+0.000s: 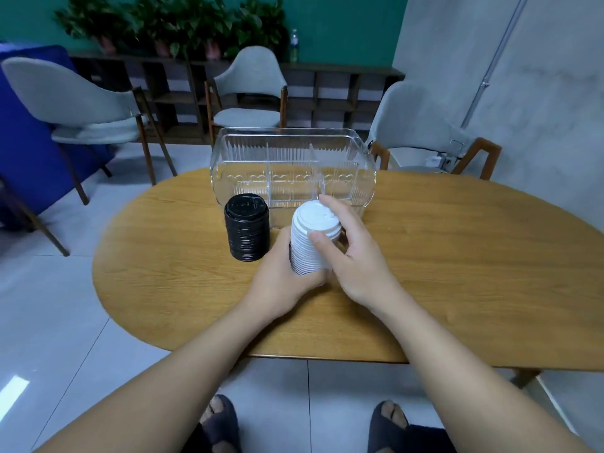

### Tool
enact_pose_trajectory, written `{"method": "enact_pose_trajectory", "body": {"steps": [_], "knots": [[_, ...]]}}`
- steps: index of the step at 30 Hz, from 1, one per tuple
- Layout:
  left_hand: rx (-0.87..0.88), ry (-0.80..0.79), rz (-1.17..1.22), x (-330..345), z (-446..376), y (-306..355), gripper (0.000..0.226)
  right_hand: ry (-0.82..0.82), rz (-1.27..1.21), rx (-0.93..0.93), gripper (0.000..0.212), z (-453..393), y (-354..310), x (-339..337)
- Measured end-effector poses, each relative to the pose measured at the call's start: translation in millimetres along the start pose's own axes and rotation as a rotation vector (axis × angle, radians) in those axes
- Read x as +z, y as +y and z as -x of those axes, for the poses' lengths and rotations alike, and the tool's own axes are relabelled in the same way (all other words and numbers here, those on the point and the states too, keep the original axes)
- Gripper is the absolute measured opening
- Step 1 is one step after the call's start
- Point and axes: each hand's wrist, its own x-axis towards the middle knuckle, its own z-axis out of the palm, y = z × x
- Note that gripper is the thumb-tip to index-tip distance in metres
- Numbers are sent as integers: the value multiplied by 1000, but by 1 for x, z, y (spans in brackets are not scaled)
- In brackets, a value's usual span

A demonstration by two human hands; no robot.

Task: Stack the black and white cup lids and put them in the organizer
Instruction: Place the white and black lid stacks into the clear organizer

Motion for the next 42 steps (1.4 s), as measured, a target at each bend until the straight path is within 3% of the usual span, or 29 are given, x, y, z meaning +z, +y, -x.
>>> {"method": "enact_pose_trajectory", "body": {"steps": [5, 12, 19, 31, 42], "knots": [[-13, -32, -67, -3, 6, 5, 96, -33, -109, 81, 60, 5, -11, -3], [-72, -60, -108, 2, -20, -4, 100, 7, -79, 96, 60, -10, 1, -6], [-140, -69, -129, 8, -59, -16, 97, -90, -150, 162, 64, -55, 29, -21], [-437, -90, -63, 12, -71, 7, 81, -191, -57, 169, 73, -72, 24, -35], [-738, -268, -158, -20, -89, 104, 74, -410, -36, 527, 67, -102, -41, -76]]}}
